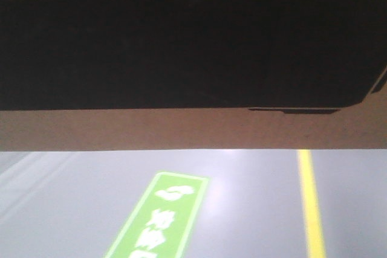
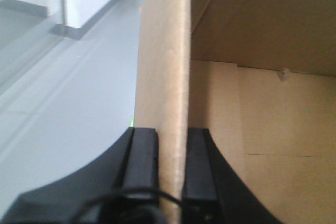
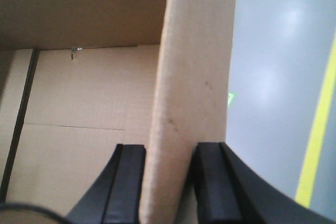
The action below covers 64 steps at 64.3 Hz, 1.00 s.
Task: Grab box from left shelf to table start
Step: 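Hold the box with both grippers while driving to the white table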
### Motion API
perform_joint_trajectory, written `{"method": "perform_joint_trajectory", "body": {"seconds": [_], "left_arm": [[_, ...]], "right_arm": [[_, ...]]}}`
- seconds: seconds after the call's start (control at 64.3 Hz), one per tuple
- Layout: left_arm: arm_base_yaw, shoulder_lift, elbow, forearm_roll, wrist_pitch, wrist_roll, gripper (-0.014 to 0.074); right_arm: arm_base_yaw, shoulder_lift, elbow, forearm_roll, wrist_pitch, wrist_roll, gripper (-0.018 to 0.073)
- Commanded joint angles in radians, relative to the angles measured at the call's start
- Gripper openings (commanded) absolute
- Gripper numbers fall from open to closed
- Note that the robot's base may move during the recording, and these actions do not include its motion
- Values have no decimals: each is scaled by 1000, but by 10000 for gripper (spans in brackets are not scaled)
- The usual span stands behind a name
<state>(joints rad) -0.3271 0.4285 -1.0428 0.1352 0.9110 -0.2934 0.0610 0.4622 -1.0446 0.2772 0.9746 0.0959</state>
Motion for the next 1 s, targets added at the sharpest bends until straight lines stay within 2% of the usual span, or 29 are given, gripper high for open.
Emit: {"method": "perform_joint_trajectory", "body": {"seconds": [0.0, 0.98], "left_arm": [[9, -5, -45, 131, -158, -22, -102], [9, -5, -45, 131, -158, -22, -102]], "right_arm": [[-13, 11, -32, -171, -137, -3, 57], [-13, 11, -32, -171, -137, -3, 57]]}}
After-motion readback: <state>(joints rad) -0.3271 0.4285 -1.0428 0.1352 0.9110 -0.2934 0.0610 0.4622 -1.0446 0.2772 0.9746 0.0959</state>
